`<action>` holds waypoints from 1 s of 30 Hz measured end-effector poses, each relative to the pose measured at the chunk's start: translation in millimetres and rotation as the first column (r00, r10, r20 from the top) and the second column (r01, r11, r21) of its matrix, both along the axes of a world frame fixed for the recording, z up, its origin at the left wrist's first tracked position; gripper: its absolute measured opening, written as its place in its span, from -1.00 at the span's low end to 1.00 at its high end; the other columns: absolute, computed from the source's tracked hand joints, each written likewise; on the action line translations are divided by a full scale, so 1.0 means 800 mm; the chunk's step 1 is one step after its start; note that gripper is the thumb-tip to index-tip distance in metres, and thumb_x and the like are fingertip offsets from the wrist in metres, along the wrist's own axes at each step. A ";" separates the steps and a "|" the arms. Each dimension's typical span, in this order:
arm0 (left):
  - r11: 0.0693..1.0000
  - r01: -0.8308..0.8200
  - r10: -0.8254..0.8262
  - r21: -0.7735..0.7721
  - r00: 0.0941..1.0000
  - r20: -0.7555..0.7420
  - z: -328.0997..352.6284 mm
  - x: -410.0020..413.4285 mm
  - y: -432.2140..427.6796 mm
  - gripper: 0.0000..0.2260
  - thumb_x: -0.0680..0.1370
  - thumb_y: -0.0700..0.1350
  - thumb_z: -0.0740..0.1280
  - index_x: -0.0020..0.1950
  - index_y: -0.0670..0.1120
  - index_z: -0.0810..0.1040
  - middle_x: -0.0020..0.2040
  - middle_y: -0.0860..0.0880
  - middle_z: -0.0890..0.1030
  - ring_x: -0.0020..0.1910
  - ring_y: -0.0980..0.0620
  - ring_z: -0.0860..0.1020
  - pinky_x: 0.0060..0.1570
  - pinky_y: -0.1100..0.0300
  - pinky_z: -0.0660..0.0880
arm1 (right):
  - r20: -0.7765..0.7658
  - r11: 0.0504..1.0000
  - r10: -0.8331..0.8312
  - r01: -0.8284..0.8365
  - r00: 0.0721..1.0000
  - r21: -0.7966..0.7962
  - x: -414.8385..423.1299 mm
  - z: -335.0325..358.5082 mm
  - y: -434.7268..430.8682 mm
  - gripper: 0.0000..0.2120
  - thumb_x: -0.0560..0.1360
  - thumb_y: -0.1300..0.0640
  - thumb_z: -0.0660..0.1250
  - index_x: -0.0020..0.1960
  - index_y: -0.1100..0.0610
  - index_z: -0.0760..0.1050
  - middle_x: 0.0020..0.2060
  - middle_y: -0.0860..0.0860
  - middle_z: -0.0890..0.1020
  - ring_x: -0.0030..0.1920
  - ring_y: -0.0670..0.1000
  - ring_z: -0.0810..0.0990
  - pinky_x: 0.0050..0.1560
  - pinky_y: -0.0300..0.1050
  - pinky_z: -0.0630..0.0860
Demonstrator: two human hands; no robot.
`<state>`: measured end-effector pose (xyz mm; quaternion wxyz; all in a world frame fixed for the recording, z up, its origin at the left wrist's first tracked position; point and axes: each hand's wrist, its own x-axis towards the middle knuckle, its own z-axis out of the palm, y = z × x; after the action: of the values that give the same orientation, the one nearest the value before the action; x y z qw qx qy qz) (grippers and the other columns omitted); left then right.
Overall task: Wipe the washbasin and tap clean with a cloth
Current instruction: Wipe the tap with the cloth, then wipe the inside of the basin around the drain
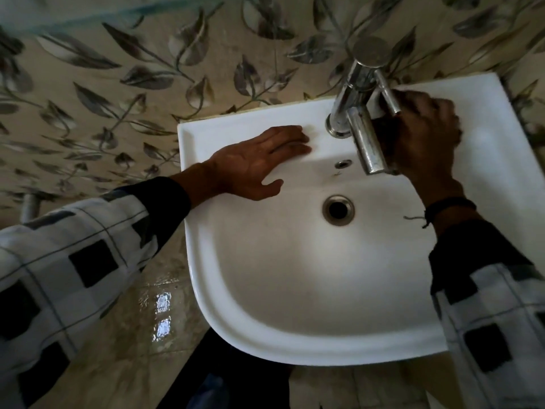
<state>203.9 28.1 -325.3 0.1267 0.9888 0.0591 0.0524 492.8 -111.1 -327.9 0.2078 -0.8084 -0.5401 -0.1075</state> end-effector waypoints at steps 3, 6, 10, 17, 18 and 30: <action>1.000 -0.012 0.012 0.001 1.000 -0.001 -0.001 -0.005 0.004 -0.40 0.54 -0.04 0.35 0.54 -0.22 0.31 0.52 -0.25 0.31 0.57 -0.21 0.19 0.51 -0.10 0.25 | 0.000 0.988 -0.152 0.152 0.988 0.026 -0.011 -0.033 -0.008 -0.59 0.62 0.01 0.19 0.45 0.03 0.43 0.42 0.02 0.48 0.31 0.23 0.41 0.37 0.17 0.35; 1.000 -0.012 0.012 0.005 1.000 0.027 0.000 -0.006 0.002 -0.41 0.54 -0.06 0.35 0.53 -0.23 0.32 0.51 -0.24 0.32 0.57 -0.20 0.20 0.54 -0.01 0.20 | 0.002 0.999 0.033 -0.033 0.999 -0.025 -0.059 -0.034 0.005 -0.49 0.59 0.00 0.18 0.52 0.05 0.33 0.46 0.08 0.43 0.43 0.20 0.36 0.49 0.23 0.20; 1.000 -0.010 0.010 -0.002 1.000 0.013 0.000 -0.004 0.000 -0.40 0.54 -0.06 0.35 0.53 -0.23 0.31 0.51 -0.24 0.32 0.57 -0.19 0.19 0.55 0.04 0.17 | 0.005 0.991 -0.024 0.025 1.000 -0.135 -0.038 -0.038 -0.013 -0.49 0.65 -0.02 0.09 0.59 -0.02 0.20 0.57 -0.06 0.26 0.56 0.08 0.17 0.56 0.22 -0.06; 1.000 -0.010 0.010 0.002 1.000 0.022 -0.002 -0.002 0.001 -0.40 0.54 -0.04 0.34 0.53 -0.23 0.31 0.51 -0.24 0.32 0.57 -0.20 0.19 0.54 0.01 0.19 | -0.383 0.946 -0.253 0.311 0.888 0.095 -0.137 -0.053 0.024 -0.44 0.63 0.09 0.07 0.58 0.28 0.17 0.57 0.27 0.18 0.56 0.41 0.01 0.53 0.37 0.00; 1.000 -0.011 0.011 -0.001 1.000 0.021 -0.002 -0.002 0.001 -0.39 0.54 -0.03 0.34 0.53 -0.22 0.31 0.51 -0.24 0.32 0.57 -0.19 0.19 0.55 0.03 0.18 | -0.424 0.945 -0.198 0.286 0.884 0.156 -0.141 -0.057 0.019 -0.44 0.62 0.14 0.10 0.57 0.32 0.15 0.56 0.29 0.16 0.56 0.41 -0.01 0.53 0.37 0.03; 1.000 0.002 -0.001 -0.014 0.999 0.036 -0.002 -0.004 0.004 -0.40 0.55 -0.01 0.33 0.54 -0.21 0.31 0.51 -0.22 0.32 0.57 -0.18 0.19 0.54 0.02 0.19 | -0.229 0.944 -0.330 0.328 0.916 -0.049 -0.052 -0.040 0.006 -0.43 0.67 -0.08 -0.14 0.61 0.11 0.16 0.60 0.04 0.17 0.61 0.11 0.06 0.55 0.17 -0.12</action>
<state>200.8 31.0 -327.2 0.1346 0.9869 0.0563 0.0695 451.1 -106.4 -360.1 0.2451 -0.8956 -0.3689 -0.0421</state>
